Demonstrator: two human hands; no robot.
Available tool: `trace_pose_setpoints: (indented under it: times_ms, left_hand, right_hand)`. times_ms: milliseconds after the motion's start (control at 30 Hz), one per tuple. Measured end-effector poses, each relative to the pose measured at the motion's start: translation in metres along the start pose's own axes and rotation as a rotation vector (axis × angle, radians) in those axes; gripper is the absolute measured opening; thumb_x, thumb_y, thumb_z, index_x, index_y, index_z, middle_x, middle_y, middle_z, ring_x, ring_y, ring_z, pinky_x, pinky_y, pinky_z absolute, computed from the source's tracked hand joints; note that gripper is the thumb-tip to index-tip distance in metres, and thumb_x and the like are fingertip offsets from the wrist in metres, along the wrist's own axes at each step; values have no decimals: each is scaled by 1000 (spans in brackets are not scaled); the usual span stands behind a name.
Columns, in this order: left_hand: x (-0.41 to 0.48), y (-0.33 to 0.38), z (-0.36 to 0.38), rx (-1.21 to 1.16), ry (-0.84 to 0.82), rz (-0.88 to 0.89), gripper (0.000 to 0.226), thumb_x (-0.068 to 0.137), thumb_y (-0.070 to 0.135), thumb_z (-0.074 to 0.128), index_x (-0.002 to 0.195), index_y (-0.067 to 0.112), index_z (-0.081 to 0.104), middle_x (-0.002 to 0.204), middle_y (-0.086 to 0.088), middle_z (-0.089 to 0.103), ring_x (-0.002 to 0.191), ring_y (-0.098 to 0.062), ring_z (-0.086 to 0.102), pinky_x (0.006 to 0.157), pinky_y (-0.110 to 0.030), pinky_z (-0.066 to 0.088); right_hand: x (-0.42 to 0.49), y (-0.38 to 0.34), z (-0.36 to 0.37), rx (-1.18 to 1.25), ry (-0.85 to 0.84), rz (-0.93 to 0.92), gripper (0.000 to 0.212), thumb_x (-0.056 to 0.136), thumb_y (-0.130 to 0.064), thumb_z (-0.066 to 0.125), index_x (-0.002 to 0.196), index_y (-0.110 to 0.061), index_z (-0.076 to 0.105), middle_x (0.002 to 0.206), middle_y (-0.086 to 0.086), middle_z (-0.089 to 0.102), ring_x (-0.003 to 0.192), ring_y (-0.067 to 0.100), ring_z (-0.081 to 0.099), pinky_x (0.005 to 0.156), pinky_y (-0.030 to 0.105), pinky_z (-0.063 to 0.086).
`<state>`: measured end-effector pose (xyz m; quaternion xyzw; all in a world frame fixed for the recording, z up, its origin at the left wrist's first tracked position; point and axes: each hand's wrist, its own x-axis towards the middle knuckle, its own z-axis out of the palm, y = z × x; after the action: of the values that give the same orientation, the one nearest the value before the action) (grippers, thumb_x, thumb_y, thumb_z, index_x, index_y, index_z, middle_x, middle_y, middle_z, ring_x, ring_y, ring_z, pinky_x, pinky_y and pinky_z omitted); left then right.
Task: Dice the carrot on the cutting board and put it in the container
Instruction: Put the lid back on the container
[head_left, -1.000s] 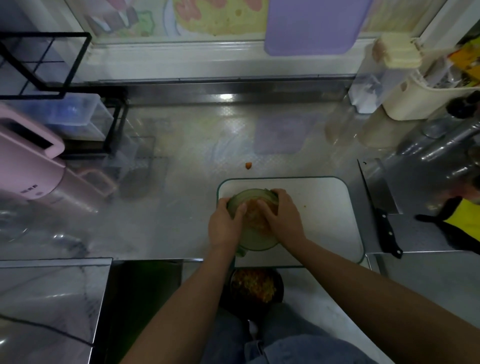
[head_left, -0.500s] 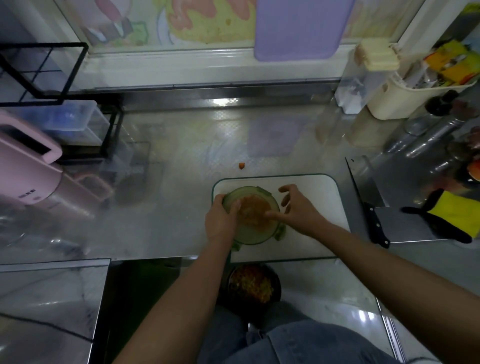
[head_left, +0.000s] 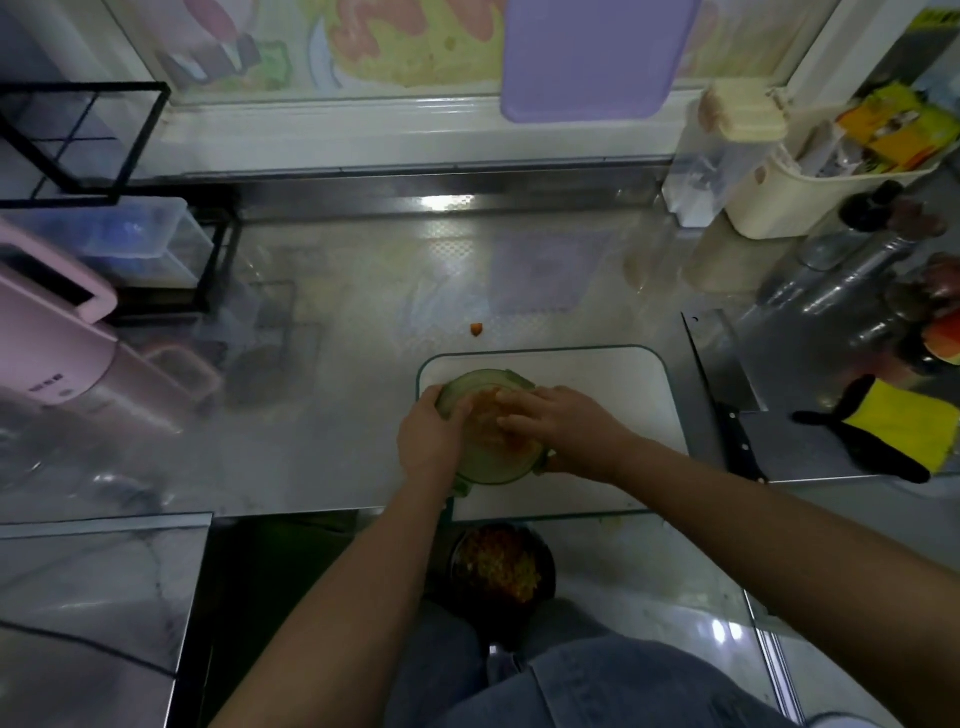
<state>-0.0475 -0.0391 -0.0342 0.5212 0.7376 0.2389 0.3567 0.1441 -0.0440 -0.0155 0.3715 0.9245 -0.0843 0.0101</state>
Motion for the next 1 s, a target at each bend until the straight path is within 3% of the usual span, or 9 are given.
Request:
trace_pose_setpoints:
  times_ms: [300, 400, 500, 567, 633, 700, 833, 900, 1000]
  left_hand:
    - [0, -11, -2, -31, -6, -72, 60, 84, 56, 61, 127, 16, 55, 116, -9, 63, 103, -26, 61, 83, -32, 49]
    - [-26, -13, -8, 110, 167, -123, 59, 79, 65, 61, 100, 11, 56, 95, -8, 62, 85, -23, 61, 68, -33, 48]
    - [-45, -14, -16, 352, 43, -168, 69, 80, 77, 44, 80, 9, 59, 77, -7, 64, 72, -23, 63, 61, -31, 49]
    - [-48, -14, -19, 435, -94, -215, 77, 82, 79, 35, 79, 6, 61, 80, -9, 65, 75, -25, 64, 68, -33, 51]
    - [-49, -14, -17, 480, -209, -215, 76, 89, 73, 26, 84, 5, 61, 89, -14, 66, 83, -28, 64, 76, -35, 50]
    - [-51, -9, -12, 476, -269, -196, 73, 97, 61, 20, 104, 1, 62, 105, -19, 65, 96, -31, 63, 85, -37, 48]
    - [-52, 1, -2, 360, -358, -253, 46, 105, 22, 20, 150, 10, 25, 139, -23, 45, 124, -33, 49, 100, -39, 40]
    - [-53, 1, 1, 322, -347, -260, 47, 106, 21, 17, 151, 11, 20, 140, -22, 44, 126, -32, 47, 102, -38, 37]
    - [-55, -2, 2, 301, -302, -238, 53, 106, 33, 12, 139, 5, 42, 129, -22, 54, 116, -32, 53, 96, -37, 41]
  right_hand:
    - [2, -10, -6, -17, -44, 99, 100, 47, -30, 93, 137, -20, 49, 138, 14, 50, 96, 35, 63, 66, 39, 54]
    - [6, -14, -5, -48, -74, 128, 97, 58, -30, 88, 143, -24, 41, 146, 12, 39, 108, 35, 58, 75, 40, 52]
    - [7, -19, -6, -94, -93, 128, 93, 67, -29, 83, 146, -26, 33, 150, 10, 31, 121, 33, 48, 83, 39, 49]
    - [7, -20, -8, -119, -106, 118, 93, 70, -30, 80, 147, -27, 28, 151, 8, 26, 125, 31, 43, 85, 38, 48]
    - [7, -20, -8, -118, -109, 118, 94, 70, -29, 80, 147, -28, 27, 150, 6, 26, 126, 30, 42, 85, 38, 48]
    - [7, -20, -7, -99, -108, 117, 96, 67, -28, 82, 147, -28, 28, 150, 6, 28, 126, 30, 42, 84, 38, 48]
    - [8, -20, -3, -85, -98, 137, 95, 66, -25, 82, 146, -27, 30, 150, 6, 28, 124, 32, 44, 83, 40, 49]
    - [7, -19, -1, -76, -95, 145, 95, 67, -24, 82, 146, -28, 29, 151, 6, 26, 126, 32, 42, 84, 40, 50]
    - [6, -20, 0, -51, -73, 150, 95, 66, -24, 82, 146, -29, 30, 151, 5, 26, 125, 32, 43, 81, 39, 50]
